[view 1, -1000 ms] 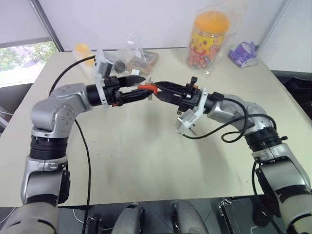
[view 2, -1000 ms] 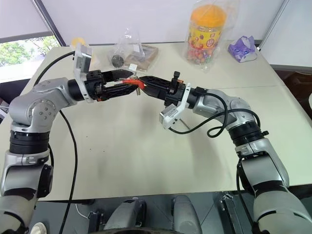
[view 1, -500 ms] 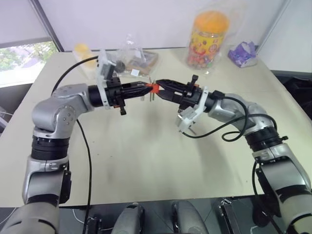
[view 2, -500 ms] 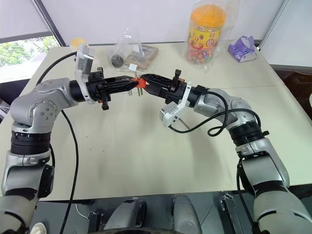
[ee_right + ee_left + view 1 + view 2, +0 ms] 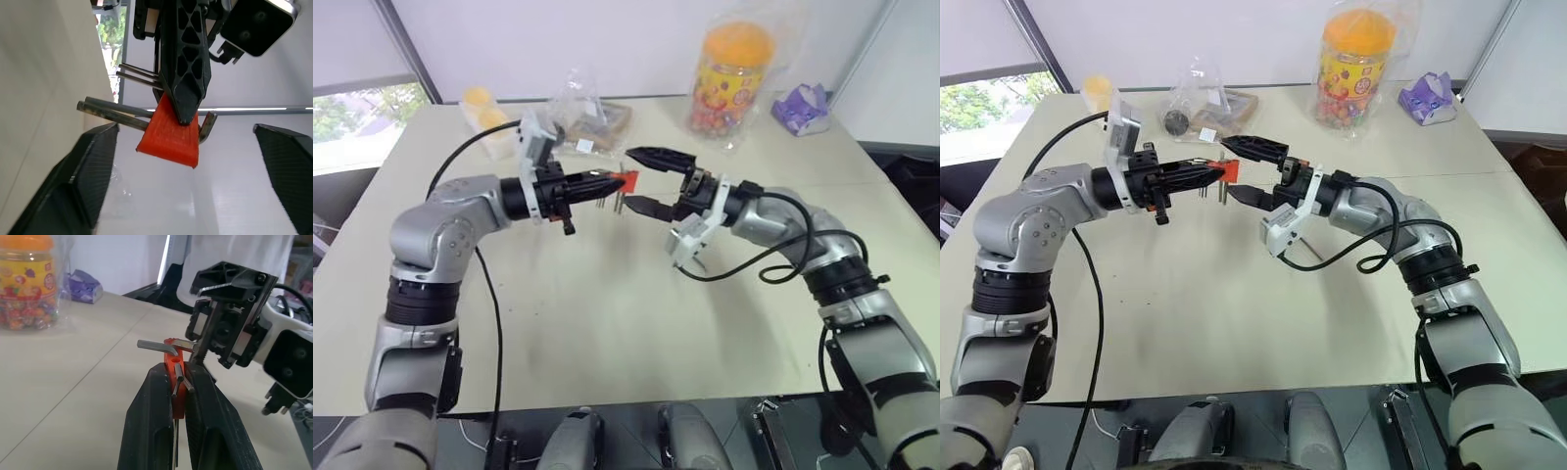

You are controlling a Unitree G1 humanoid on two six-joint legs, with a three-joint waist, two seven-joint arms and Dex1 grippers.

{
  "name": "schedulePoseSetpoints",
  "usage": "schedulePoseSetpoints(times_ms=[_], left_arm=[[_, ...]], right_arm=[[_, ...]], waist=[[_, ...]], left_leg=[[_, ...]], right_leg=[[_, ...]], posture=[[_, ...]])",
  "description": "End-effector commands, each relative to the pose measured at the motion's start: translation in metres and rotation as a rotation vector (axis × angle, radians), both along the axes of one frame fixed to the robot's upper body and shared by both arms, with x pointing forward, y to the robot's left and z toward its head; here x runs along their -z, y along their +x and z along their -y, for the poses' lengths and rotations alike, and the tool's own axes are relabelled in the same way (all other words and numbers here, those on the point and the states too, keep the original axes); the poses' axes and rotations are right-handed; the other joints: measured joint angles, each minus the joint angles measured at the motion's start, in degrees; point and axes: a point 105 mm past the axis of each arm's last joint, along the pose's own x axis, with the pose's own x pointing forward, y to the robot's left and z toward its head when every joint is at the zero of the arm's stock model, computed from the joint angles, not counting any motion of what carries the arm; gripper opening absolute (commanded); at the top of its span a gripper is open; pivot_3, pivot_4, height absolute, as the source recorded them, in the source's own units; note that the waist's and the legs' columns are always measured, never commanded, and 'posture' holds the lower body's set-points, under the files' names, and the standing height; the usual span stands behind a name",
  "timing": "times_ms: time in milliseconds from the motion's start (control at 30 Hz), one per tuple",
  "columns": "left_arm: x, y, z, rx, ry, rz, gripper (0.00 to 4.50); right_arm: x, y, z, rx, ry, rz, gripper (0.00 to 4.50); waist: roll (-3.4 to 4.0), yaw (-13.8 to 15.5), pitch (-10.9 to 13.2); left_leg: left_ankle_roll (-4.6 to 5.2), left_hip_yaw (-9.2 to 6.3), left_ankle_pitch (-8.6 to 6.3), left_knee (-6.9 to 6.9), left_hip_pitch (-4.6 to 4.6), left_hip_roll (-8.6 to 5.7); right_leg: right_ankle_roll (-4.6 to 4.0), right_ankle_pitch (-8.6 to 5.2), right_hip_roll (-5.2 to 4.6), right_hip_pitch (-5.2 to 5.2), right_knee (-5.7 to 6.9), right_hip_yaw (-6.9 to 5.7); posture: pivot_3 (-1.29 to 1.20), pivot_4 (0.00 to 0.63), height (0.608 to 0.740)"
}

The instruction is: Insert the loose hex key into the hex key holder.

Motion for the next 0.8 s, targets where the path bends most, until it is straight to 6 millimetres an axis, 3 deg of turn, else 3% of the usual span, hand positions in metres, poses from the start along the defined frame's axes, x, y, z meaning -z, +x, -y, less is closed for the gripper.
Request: schedulePoseSetpoints(times_ms=[33, 133, 267, 433, 633, 800], left_arm=[[-0.013, -0.002, -0.004, -0.063, -0.011, 0.147, 0.0], [-0.012, -0.001, -0.003, -0.126, -0.034, 0.214, 0.0], [-0.012, 0.001, -0.002, -0.211, -0.09, 0.283, 0.0], [-0.009, 0.002, -0.001, -0.252, -0.126, 0.293, 0.0], [-0.008, 0.0, 0.002, -0.257, -0.129, 0.299, 0.0], [-0.008, -0.001, 0.003, -0.264, -0.124, 0.302, 0.0]], right_arm=[[-0.01, 0.013, 0.026, 0.119, 0.078, -0.119, 4.41], [0.0, 0.028, 0.052, 0.252, 0.167, -0.362, 4.41], [0.029, 0.04, 0.09, 0.477, 0.277, -0.876, 4.41], [0.057, 0.022, 0.089, 0.581, 0.29, -1.287, 4.41], [0.089, 0.01, 0.076, 0.674, 0.257, -1.458, 4.41], [0.103, 0.017, 0.073, 0.758, 0.281, -1.488, 4.41]], waist=[[0.0, 0.13, 0.0], [0.0, 0.22, 0.0], [0.0, 0.31, 0.0], [0.01, 0.14, 0.0], [-0.01, 0.73, -0.01], [0.0, 1.59, -0.01]], left_leg=[[0.0, 0.0, 0.0, 0.0, 0.0, 0.0], [0.0, -0.01, 0.0, 0.03, 0.0, -0.01], [0.01, -0.03, 0.0, 0.04, -0.01, 0.01], [0.03, -0.03, -0.02, 0.04, -0.01, 0.02], [0.03, -0.04, -0.02, 0.05, -0.01, -0.01], [0.03, -0.02, -0.02, 0.06, -0.01, -0.02]], right_leg=[[0.0, 0.0, -0.01, 0.02, -0.02, 0.0], [0.0, 0.0, -0.08, 0.07, -0.06, 0.0], [0.0, 0.0, -0.13, 0.1, -0.06, 0.03], [0.0, 0.0, -0.14, 0.09, -0.06, 0.03], [0.0, 0.0, -0.19, 0.08, -0.06, 0.03], [0.0, 0.0, -0.2, 0.06, -0.06, 0.03]], posture=[[0.0, 0.15, 0.74], [0.0, 0.15, 0.74], [0.0, 0.15, 0.74], [0.0, 0.15, 0.74], [0.0, 0.15, 0.74], [0.0, 0.15, 0.74]])
